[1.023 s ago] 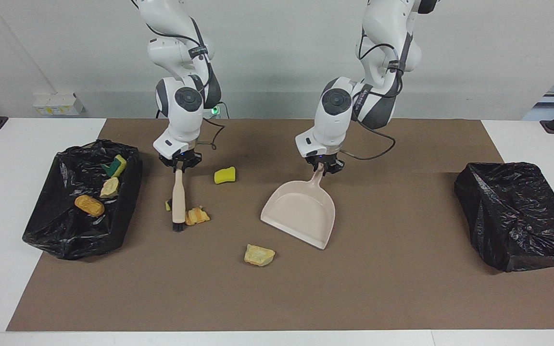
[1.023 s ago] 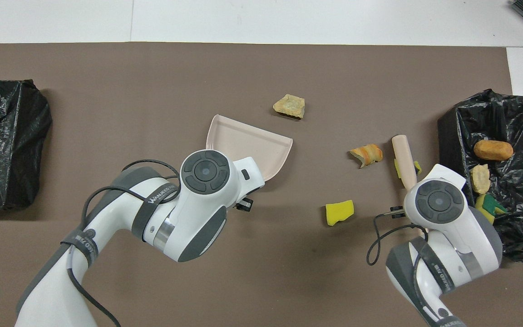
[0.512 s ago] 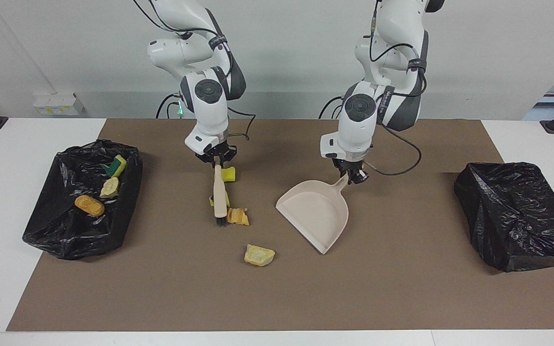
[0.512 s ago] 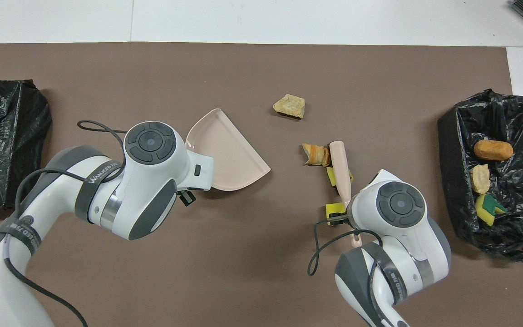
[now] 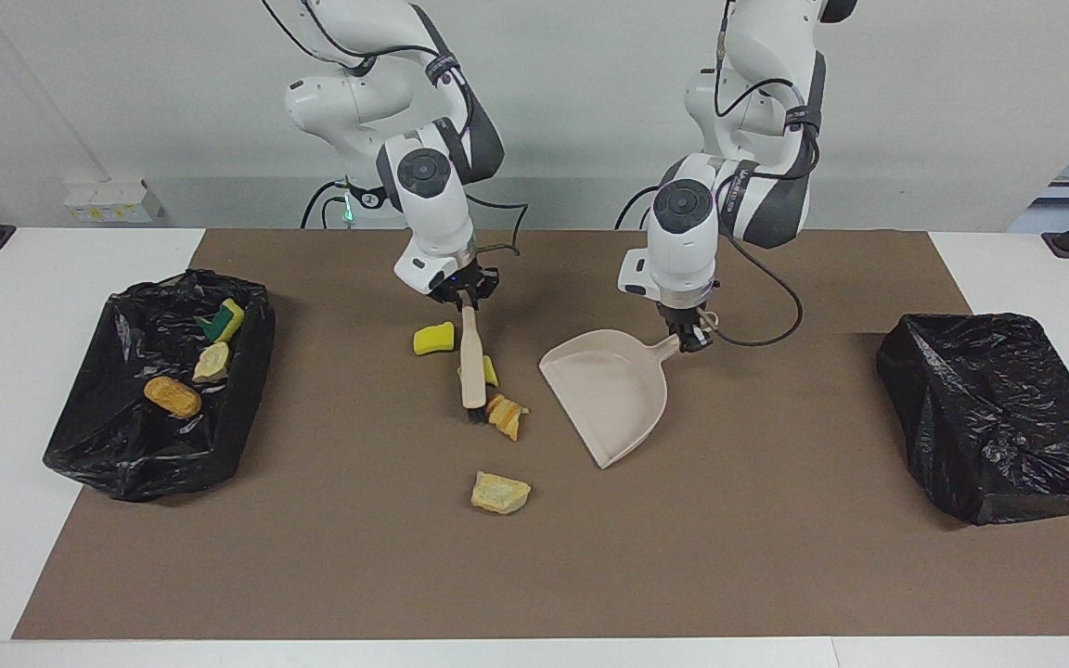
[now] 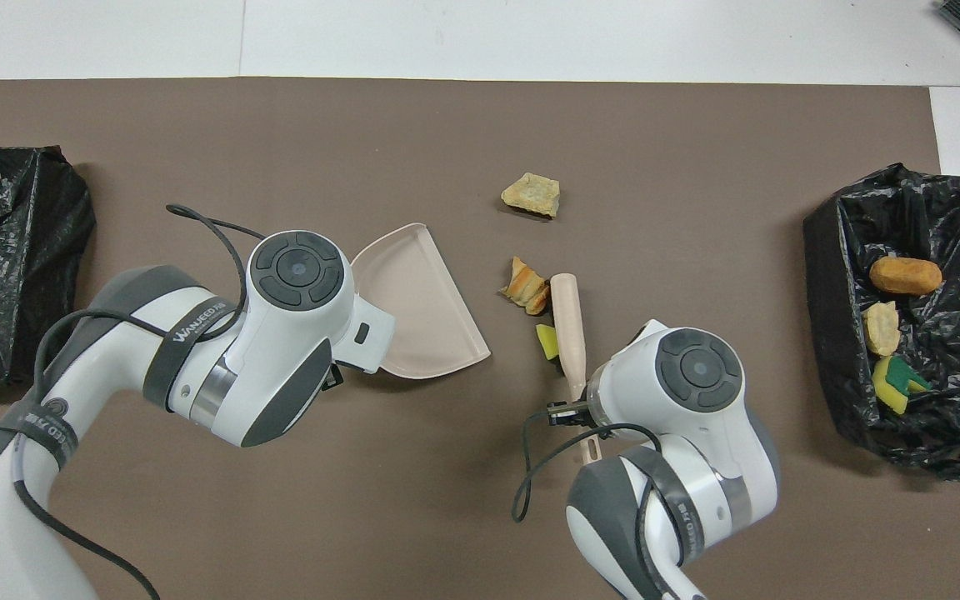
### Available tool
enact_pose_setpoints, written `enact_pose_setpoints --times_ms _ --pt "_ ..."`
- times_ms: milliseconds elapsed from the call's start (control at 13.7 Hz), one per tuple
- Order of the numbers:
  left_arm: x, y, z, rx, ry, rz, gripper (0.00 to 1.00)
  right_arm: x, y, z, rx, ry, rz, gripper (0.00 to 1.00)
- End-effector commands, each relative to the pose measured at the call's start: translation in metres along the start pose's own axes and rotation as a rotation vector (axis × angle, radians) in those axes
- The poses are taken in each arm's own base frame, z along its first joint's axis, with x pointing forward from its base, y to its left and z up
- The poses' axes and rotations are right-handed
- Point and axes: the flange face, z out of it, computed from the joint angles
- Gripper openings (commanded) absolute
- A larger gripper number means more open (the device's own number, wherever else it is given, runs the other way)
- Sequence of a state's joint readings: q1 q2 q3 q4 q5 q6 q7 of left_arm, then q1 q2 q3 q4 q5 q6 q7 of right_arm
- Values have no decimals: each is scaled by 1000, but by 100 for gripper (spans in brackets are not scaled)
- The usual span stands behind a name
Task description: Sweep and dump trash in bin
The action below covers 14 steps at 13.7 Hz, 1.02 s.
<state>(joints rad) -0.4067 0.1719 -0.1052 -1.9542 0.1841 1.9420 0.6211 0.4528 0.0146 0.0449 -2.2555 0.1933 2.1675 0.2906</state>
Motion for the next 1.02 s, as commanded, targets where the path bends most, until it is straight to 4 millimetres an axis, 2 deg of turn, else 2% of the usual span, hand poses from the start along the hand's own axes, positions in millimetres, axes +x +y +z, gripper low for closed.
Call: enact_pose_setpoints --times_ms 0,73,292,365,512,585,731,877,950 --pt "1 6 -4 25 -11 49 0 6 -24 3 50 -23 -50 0" --pt "4 7 -1 25 -9 84 0 6 -36 -1 88 -27 -109 0" --pt "9 11 -3 38 3 204 0 14 -52 -14 278 -57 -156 0" --pt "9 11 -2 38 3 205 0 15 -57 -25 322 -56 -155 0" --pt "10 12 -2 40 5 206 0 19 -59 -61 376 -98 -156 0" --pt "10 11 -3 43 11 204 0 21 -48 -80 373 -123 -160 0" --pt "10 10 -2 42 13 201 0 19 -15 -102 350 -145 -143 0" --pt "9 8 -2 39 17 190 0 26 16 -106 247 -130 -147 0" --pt "9 7 -2 38 17 189 0 30 23 -105 185 -109 -159 0"
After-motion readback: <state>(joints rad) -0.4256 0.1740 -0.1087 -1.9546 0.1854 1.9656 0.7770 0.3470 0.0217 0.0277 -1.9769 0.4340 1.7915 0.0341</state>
